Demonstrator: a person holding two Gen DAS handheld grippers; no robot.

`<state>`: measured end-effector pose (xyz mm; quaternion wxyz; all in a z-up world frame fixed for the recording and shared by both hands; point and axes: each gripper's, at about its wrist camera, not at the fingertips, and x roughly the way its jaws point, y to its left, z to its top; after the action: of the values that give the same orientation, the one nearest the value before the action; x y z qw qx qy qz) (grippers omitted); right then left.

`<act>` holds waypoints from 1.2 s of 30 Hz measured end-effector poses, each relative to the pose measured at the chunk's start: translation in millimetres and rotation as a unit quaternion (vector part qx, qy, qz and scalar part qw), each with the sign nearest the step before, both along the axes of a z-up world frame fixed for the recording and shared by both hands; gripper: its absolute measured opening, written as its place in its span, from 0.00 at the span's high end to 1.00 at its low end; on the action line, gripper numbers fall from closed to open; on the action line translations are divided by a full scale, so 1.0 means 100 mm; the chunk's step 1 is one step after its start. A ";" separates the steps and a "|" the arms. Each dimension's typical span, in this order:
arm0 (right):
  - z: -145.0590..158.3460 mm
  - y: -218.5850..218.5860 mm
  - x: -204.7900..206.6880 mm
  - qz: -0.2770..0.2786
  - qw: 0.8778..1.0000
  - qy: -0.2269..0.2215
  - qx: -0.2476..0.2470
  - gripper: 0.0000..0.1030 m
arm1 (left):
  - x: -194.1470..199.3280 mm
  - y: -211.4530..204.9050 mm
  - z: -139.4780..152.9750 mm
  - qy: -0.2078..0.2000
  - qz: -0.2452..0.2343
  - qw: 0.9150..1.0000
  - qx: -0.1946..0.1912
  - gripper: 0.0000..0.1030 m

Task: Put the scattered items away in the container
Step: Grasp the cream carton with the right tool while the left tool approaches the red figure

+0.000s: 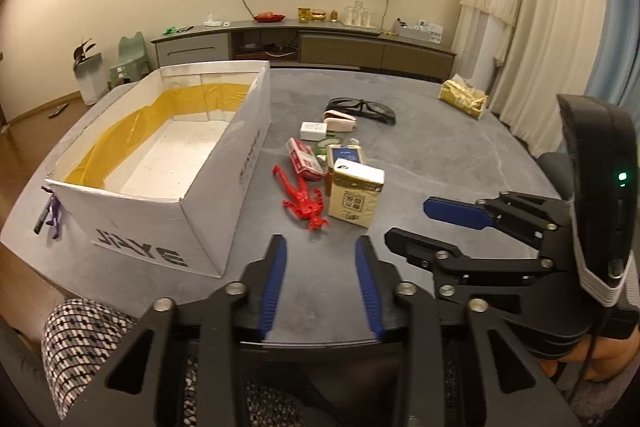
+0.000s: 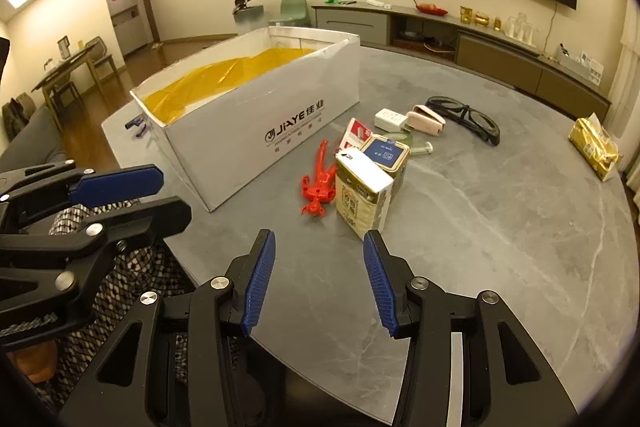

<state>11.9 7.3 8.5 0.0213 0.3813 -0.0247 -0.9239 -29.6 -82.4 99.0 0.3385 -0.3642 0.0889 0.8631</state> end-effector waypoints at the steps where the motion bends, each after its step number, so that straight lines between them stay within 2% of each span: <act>1: -0.01 0.00 0.00 0.000 1.000 -0.001 0.002 0.52 | 0.00 0.00 0.00 0.001 0.000 1.000 -0.001 0.58; 12: -0.11 0.03 -0.08 -0.004 1.000 -0.018 0.004 0.52 | -0.07 0.06 -0.05 -0.005 -0.003 1.000 -0.004 0.43; 25: -0.30 0.42 -0.43 -0.022 0.999 -0.035 -0.024 0.48 | -0.44 0.42 -0.22 -0.029 -0.041 0.999 0.010 0.42; 34: -0.51 0.43 -0.87 -0.001 0.999 -0.050 0.015 0.48 | -0.78 0.50 -0.47 -0.074 -0.049 0.996 0.020 0.42; 35: -0.53 0.44 -0.89 -0.001 0.999 -0.054 0.004 0.49 | -0.82 0.50 -0.49 -0.078 -0.049 0.996 0.020 0.42; 36: -0.54 0.48 -0.91 0.000 0.998 -0.059 -0.014 0.61 | -0.85 0.51 -0.52 -0.080 -0.048 0.995 0.020 0.42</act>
<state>-79.0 55.0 -45.6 0.0250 0.4344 -0.0389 -0.8995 -114.8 -31.6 47.3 0.3931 -0.4209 0.0620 0.8152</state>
